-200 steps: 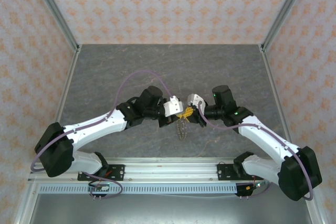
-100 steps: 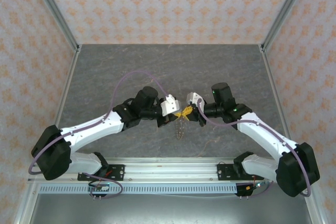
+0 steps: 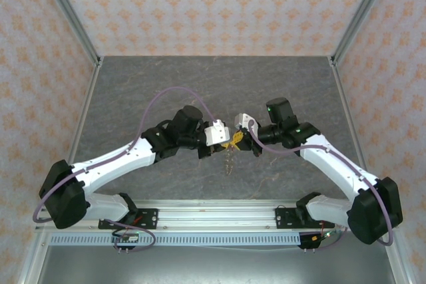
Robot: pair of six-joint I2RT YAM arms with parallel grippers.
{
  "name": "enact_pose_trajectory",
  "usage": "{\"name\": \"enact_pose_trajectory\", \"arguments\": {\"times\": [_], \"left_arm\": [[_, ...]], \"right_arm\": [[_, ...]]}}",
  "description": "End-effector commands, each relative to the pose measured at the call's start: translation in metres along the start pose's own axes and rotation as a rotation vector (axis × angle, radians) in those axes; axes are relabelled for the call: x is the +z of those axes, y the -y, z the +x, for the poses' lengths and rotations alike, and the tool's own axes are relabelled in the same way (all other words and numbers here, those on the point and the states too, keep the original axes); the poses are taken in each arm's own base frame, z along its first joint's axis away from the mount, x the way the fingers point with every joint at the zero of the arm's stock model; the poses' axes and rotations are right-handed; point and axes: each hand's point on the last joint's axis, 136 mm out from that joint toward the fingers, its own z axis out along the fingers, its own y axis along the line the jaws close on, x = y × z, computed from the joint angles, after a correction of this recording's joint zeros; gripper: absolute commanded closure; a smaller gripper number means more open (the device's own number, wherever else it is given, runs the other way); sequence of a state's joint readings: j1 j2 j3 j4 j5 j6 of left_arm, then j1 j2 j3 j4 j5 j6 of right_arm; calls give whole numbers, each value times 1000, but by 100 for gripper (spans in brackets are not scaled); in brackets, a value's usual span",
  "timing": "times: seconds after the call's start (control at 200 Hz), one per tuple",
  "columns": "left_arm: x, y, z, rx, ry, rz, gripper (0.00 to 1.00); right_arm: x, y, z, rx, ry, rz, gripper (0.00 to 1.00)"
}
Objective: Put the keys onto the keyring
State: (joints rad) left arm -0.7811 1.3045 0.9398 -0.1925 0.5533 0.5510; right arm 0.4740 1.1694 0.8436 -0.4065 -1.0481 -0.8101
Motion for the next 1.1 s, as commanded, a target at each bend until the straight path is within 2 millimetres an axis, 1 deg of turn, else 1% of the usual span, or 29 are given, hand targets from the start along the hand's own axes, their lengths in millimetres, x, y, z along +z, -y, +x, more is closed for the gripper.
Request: {"name": "enact_pose_trajectory", "arguments": {"times": [0.0, 0.085, 0.18, 0.225, 0.27, 0.36, 0.39, 0.465, 0.515, 0.581, 0.686, 0.766, 0.921, 1.011, 1.096], "left_arm": [[2, 2, 5, 31, -55, 9, 87], [2, 2, 4, 42, -68, 8, 87], [4, 3, 4, 57, -98, 14, 89], [4, 3, 5, 65, -112, 17, 93], [5, 3, 6, 68, -128, 18, 100], [5, -11, 5, 31, -133, -66, 100], [3, -14, 2, 29, -112, -86, 100], [-1, -13, -8, 17, -23, -94, 100], [-4, -10, -16, -1, 47, -68, 100], [-6, -7, -22, -27, 92, -25, 100], [-7, -2, -26, -49, 136, 23, 100], [-10, -1, -31, -65, 179, 49, 100], [-14, 1, -32, -86, 215, 79, 100], [-15, 1, -32, -96, 233, 84, 100], [-16, 0, -33, -108, 255, 82, 100]], "right_arm": [[-7, -1, -20, -60, 42, -16, 100], [-8, 0, -21, -57, 36, -14, 100], [-8, 1, -20, -54, 15, -7, 100], [-8, 1, -19, -54, 0, -1, 100], [-8, 0, -19, -56, -13, 2, 100], [-9, 1, -15, -48, -33, 18, 97], [-9, 2, -12, -48, -43, 33, 96], [-10, 5, -6, -43, -42, 54, 94], [-10, 3, -6, -29, -11, 41, 93], [-9, 0, -7, -23, 23, 12, 89], [-5, -5, -8, -10, 55, -32, 88], [-2, -3, -5, -1, 63, -31, 88], [-1, 0, -2, -8, 68, -17, 86], [-1, 1, -2, -10, 66, -12, 87], [-1, 2, -3, -13, 65, -6, 92]]}}
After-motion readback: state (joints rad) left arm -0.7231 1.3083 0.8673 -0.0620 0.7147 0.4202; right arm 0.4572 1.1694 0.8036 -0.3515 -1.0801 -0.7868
